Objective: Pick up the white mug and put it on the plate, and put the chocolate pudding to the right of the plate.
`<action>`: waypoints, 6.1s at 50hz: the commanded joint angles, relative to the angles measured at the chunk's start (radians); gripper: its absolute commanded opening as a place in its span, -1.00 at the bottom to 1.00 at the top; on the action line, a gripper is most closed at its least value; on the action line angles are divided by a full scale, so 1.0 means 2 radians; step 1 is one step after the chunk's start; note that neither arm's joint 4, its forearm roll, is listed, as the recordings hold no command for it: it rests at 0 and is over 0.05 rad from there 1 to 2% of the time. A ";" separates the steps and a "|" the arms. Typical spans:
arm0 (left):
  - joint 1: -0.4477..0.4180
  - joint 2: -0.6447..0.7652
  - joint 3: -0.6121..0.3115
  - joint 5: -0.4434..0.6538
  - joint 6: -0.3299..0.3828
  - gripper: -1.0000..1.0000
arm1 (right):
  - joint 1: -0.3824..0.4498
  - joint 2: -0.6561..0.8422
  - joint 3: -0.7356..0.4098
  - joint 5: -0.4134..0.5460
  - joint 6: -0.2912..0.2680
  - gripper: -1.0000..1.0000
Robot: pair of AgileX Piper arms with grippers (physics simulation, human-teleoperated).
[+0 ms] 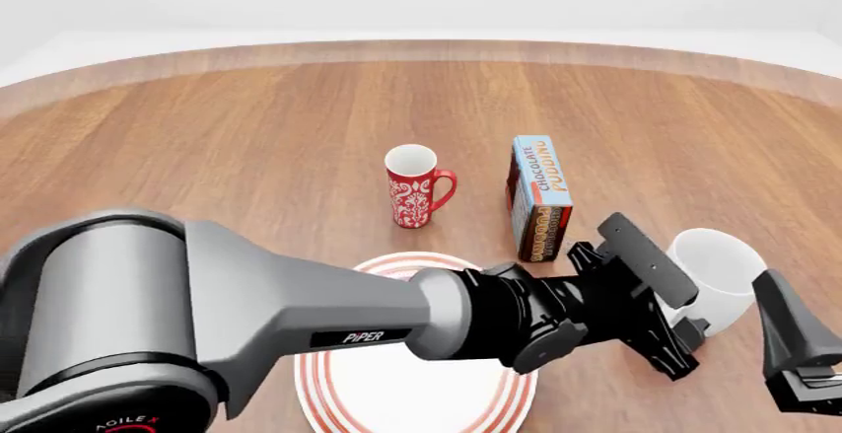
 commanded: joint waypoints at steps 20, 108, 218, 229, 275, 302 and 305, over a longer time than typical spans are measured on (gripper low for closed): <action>-0.007 0.040 -0.053 0.035 0.000 1.00 | 0.000 -0.004 -0.001 0.004 0.003 1.00; -0.005 0.068 -0.071 0.047 -0.026 -1.00 | 0.001 0.033 0.001 -0.035 0.004 1.00; 0.020 -0.160 0.199 -0.082 -0.004 -1.00 | 0.000 -0.004 -0.001 0.003 -0.001 1.00; 0.030 -0.190 0.237 -0.095 0.000 -1.00 | 0.001 -0.004 -0.001 0.004 -0.002 1.00; 0.075 -0.324 0.382 -0.127 0.038 -1.00 | 0.002 -0.004 -0.002 0.004 -0.003 1.00; 0.092 -0.387 0.460 -0.140 0.046 -1.00 | 0.002 -0.003 -0.002 0.003 -0.003 1.00; 0.101 -0.396 0.467 -0.138 0.048 -1.00 | 0.002 -0.003 -0.002 0.003 -0.004 1.00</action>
